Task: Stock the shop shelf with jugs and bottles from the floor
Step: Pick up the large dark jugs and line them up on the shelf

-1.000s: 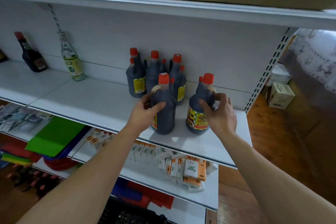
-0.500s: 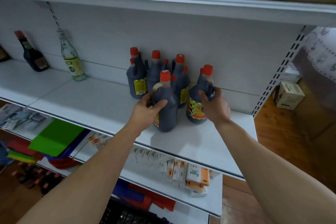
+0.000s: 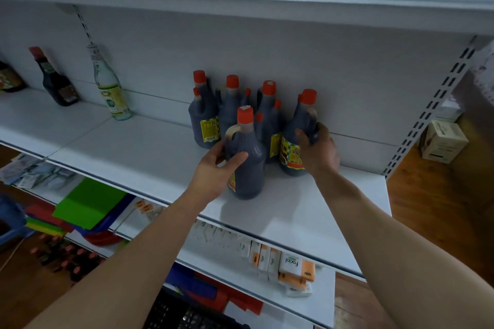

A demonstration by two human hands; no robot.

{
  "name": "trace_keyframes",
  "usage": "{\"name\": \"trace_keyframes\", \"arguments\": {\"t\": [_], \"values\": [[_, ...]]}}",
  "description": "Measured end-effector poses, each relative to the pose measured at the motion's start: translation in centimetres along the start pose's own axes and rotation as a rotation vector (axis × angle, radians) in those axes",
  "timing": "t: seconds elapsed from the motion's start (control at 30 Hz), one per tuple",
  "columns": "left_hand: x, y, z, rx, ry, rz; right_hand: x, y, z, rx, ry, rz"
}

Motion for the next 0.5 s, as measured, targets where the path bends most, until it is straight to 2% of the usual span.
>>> {"name": "trace_keyframes", "arguments": {"t": [0.33,0.5], "values": [[-0.7,0.5,0.6,0.03,-0.098,0.005,-0.3,-0.5,0.4,0.104,-0.045,0.078],[-0.9,1.0,0.5,0.102,-0.136,0.083,-3.9,0.0,0.2,0.264,0.064,0.129]]}}
Point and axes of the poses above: each hand's wrist, its own x-axis towards the middle knuckle, its own z-axis out of the palm, y = z × x, the point moved 9 cm from there along x, towards the middle knuckle, and after that the axes turned 4 degrees about -y, right-handed, at the moved point
